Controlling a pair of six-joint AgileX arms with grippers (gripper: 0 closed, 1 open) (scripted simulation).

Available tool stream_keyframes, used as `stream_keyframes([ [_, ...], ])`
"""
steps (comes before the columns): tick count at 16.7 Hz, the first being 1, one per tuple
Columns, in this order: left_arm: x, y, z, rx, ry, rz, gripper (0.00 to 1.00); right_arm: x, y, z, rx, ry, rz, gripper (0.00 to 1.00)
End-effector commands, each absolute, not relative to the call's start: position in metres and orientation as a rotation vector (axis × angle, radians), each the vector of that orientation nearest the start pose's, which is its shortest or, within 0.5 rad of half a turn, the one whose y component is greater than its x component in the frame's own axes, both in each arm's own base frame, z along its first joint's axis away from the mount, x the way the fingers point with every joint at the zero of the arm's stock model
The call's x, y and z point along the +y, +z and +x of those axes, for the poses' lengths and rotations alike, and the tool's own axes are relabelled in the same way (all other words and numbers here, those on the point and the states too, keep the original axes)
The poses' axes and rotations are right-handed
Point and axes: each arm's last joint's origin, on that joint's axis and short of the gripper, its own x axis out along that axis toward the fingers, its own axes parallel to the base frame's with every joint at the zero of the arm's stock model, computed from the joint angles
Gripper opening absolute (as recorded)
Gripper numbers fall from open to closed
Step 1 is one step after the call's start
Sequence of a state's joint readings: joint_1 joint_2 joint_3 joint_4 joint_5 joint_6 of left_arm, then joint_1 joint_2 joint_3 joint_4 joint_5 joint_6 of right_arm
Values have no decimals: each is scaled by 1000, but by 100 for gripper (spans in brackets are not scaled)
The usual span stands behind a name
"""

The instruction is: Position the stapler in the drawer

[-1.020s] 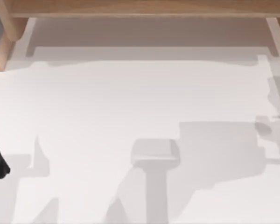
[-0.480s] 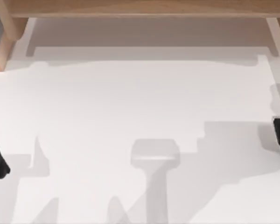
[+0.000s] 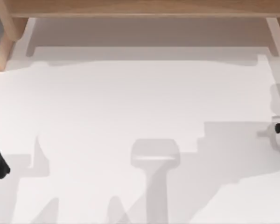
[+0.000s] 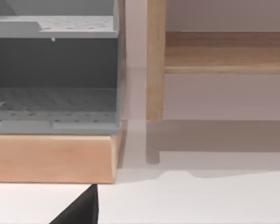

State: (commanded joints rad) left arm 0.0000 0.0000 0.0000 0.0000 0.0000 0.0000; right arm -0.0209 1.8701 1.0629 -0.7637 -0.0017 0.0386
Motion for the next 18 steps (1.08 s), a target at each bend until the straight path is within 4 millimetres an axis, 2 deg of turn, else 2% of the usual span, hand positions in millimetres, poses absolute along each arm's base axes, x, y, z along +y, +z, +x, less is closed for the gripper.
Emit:
stream_keyframes([
  [5,-1,160,106,0,0,0,100,-5,117,316,1570,-41,45,2],
  [14,-1,160,106,0,0,0,100,-5,118,316,1569,-43,46,0],
  [18,-1,160,106,0,0,0,100,-5,133,317,1572,-44,46,0],
])
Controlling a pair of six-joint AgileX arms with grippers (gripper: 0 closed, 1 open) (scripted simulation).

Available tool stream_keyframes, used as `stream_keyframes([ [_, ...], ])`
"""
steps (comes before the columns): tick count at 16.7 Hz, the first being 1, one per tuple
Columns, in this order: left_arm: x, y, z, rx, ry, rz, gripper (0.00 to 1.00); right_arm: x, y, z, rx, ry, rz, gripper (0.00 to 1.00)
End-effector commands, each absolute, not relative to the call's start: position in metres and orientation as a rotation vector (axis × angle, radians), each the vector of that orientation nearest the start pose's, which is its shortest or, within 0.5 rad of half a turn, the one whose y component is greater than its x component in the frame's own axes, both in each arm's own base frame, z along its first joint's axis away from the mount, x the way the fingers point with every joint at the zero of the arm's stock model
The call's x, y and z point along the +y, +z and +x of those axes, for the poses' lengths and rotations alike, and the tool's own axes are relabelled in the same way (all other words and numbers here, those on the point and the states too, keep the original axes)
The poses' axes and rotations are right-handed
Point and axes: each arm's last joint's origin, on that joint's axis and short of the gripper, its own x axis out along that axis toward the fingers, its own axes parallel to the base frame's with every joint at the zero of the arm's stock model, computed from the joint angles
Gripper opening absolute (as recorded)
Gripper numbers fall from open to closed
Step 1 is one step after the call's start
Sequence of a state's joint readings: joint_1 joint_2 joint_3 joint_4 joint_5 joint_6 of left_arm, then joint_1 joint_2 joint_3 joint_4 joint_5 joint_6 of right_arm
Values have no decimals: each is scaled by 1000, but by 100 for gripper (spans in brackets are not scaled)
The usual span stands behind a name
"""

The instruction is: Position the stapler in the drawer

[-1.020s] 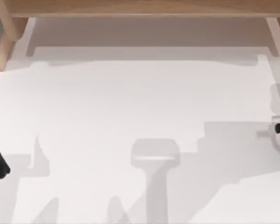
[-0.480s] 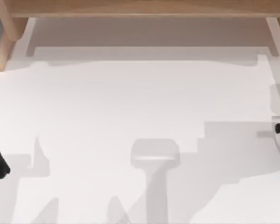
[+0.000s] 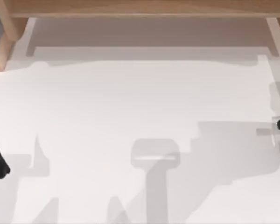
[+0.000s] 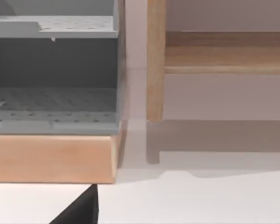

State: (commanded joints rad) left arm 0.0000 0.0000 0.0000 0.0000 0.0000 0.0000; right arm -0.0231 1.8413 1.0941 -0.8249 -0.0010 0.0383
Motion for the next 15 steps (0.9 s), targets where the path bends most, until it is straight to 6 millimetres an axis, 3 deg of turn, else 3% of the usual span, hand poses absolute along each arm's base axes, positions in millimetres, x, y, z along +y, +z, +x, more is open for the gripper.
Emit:
stream_keyframes([
  [3,-1,160,106,0,0,0,100,-5,147,316,1570,-44,46,0],
  [7,-1,160,106,0,0,0,100,-5,146,316,1573,-44,47,0],
  [9,-1,160,106,0,0,0,100,0,155,320,1559,-11,26,0],
  [12,-1,160,106,0,0,0,100,14,188,335,1482,88,-40,0],
  [15,-1,160,106,0,0,0,100,17,237,355,1359,173,-109,0],
])
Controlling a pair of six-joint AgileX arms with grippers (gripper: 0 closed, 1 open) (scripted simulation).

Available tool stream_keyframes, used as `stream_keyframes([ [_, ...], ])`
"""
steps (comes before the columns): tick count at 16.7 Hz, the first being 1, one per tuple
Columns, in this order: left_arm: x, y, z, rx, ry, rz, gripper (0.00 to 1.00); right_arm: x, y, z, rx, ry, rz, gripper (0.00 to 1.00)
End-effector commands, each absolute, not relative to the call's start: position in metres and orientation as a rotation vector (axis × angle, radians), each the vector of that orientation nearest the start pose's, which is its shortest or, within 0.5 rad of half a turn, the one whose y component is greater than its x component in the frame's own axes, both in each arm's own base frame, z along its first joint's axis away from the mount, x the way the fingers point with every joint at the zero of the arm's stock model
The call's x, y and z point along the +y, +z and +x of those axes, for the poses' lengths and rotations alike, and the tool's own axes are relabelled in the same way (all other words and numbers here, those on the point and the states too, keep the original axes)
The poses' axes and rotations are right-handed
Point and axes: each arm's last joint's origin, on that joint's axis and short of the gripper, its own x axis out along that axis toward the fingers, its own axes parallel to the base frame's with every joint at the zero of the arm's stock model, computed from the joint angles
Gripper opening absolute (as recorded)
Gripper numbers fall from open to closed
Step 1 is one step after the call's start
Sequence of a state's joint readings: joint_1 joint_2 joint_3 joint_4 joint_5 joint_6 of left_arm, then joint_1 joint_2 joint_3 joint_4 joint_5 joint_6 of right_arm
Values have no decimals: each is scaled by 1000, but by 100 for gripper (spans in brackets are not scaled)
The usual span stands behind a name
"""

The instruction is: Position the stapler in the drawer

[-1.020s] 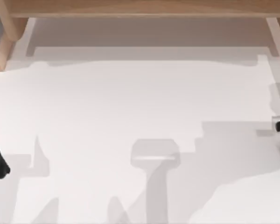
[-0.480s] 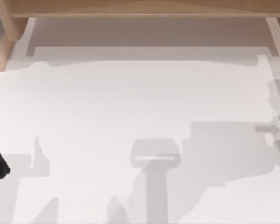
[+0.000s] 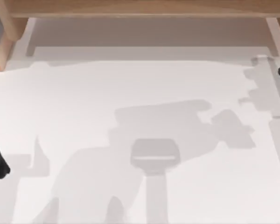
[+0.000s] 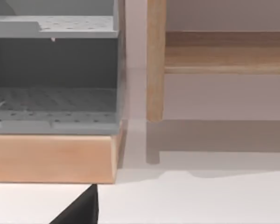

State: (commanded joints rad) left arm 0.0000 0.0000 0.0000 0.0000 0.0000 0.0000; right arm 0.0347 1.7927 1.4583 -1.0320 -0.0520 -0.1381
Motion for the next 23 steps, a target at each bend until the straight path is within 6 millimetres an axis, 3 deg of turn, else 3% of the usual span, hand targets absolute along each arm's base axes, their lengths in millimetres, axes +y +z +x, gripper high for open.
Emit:
stream_keyframes([
  [4,-1,160,106,0,0,0,100,-12,288,387,1239,174,-174,0],
  [7,-1,160,106,0,0,0,100,-60,296,416,1234,103,-192,0],
  [10,-1,160,106,0,0,0,100,-117,275,442,1286,19,-168,0],
  [14,-1,160,106,0,0,0,100,-169,216,464,1416,-26,-89,0],
  [18,-1,160,106,0,0,0,100,-178,170,473,1535,-14,-13,0],
  [23,-1,160,106,0,0,0,100,-179,163,472,1564,-15,8,0],
])
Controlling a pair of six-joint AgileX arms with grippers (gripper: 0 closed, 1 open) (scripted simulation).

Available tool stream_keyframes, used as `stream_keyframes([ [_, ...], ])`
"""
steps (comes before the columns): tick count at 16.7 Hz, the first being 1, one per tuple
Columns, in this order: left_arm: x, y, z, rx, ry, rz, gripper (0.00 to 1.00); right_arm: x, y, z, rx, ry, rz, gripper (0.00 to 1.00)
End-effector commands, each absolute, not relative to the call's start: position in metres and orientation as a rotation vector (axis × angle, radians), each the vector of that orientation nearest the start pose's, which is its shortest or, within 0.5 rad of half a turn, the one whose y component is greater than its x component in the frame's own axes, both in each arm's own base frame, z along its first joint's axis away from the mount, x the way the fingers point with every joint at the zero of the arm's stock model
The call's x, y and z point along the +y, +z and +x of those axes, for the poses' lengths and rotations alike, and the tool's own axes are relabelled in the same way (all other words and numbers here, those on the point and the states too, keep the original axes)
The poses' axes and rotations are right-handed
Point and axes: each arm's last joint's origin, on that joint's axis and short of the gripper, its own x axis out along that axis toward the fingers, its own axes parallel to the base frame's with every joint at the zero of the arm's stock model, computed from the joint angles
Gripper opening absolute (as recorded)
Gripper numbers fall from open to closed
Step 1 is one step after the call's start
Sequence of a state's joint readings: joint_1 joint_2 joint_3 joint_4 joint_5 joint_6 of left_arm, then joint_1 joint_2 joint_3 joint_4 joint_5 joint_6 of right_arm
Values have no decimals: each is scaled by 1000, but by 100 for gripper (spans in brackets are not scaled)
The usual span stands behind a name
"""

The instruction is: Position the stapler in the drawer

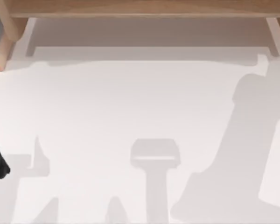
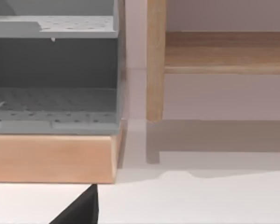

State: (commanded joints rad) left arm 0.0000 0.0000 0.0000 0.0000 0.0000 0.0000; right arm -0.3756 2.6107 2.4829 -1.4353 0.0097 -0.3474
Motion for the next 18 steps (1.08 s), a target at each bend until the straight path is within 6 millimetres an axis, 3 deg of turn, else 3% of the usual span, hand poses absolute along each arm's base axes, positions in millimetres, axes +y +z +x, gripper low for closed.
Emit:
stream_keyframes([
  [4,-1,160,106,0,0,0,100,-176,170,474,1540,-8,-3,0],
  [10,-1,160,106,0,0,0,100,-176,270,452,1312,1,-82,0],
  [12,-1,160,106,0,0,0,100,-170,286,447,1280,8,-98,0],
  [15,-1,160,106,0,0,0,100,-169,271,450,1322,22,-94,0],
  [18,-1,160,106,0,0,0,100,-174,227,463,1412,26,-66,0],
])
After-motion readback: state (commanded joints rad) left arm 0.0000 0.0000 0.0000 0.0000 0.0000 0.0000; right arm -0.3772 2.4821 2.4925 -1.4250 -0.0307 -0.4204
